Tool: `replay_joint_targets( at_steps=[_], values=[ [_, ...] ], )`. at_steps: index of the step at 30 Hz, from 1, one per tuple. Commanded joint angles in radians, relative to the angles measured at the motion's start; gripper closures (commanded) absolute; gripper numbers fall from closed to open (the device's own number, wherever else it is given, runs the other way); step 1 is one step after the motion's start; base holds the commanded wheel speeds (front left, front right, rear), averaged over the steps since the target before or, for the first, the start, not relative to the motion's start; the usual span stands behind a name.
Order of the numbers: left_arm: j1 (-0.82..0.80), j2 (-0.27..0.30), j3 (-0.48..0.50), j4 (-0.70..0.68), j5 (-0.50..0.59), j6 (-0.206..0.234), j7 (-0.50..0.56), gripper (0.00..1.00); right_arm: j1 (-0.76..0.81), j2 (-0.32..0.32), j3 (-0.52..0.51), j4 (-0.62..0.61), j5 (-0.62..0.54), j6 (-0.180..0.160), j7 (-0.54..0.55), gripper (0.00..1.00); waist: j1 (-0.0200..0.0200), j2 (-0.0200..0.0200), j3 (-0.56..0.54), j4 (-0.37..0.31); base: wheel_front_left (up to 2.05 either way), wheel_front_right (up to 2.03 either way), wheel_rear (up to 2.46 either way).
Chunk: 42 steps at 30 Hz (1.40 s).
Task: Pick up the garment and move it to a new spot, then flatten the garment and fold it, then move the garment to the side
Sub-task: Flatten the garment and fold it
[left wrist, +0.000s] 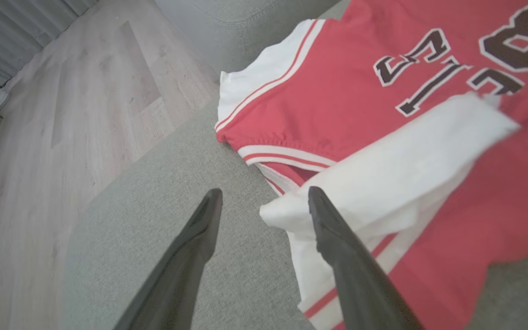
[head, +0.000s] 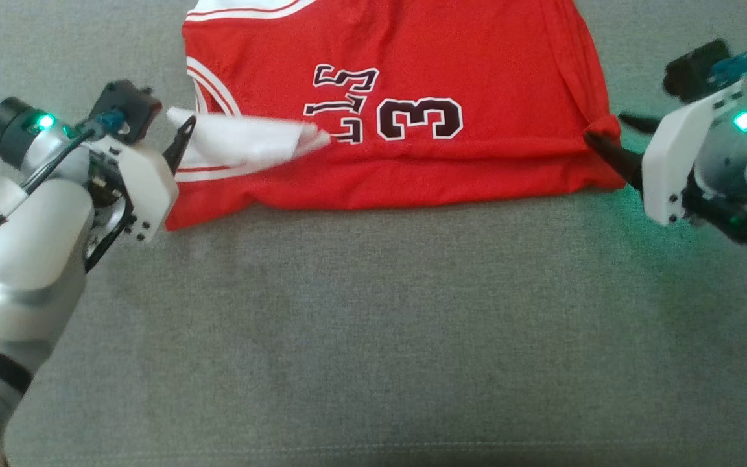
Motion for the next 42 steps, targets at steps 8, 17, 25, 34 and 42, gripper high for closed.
replay_joint_targets(
  at_steps=[8,17,25,34,42],
  values=[
    [-0.067,-0.041,0.157,0.042,-0.083,0.12,-0.17,0.0,-0.019,0.029,-0.083,0.051,-0.027,-0.001,-0.21,0.0,-0.0002,0.0,-0.02,0.006,0.0,0.0,0.0],
    [0.125,-0.094,0.417,-0.224,-0.153,0.208,-0.204,0.0,0.084,0.113,-0.243,0.108,-0.075,-0.001,-0.597,0.0,-0.0002,0.0,-0.111,0.011,0.0,0.0,0.0],
    [0.461,-0.209,0.689,-0.56,-0.061,0.212,-0.204,0.0,0.326,0.246,-0.552,0.014,-0.23,-0.001,-0.638,0.0,-0.0002,0.0,-0.202,-0.001,0.0,0.0,0.0],
    [0.698,-0.359,0.838,-0.668,0.059,0.134,-0.204,0.0,0.58,0.421,-0.844,-0.129,-0.426,-0.001,-0.639,0.0,-0.0002,0.0,-0.233,-0.015,0.0,0.0,0.0],
    [0.746,-0.398,0.871,-0.585,0.123,0.077,-0.204,0.0,0.665,0.499,-0.906,-0.214,-0.533,-0.001,-0.639,0.0,-0.0002,0.0,-0.217,-0.026,0.0,0.0,0.0]
  ],
)
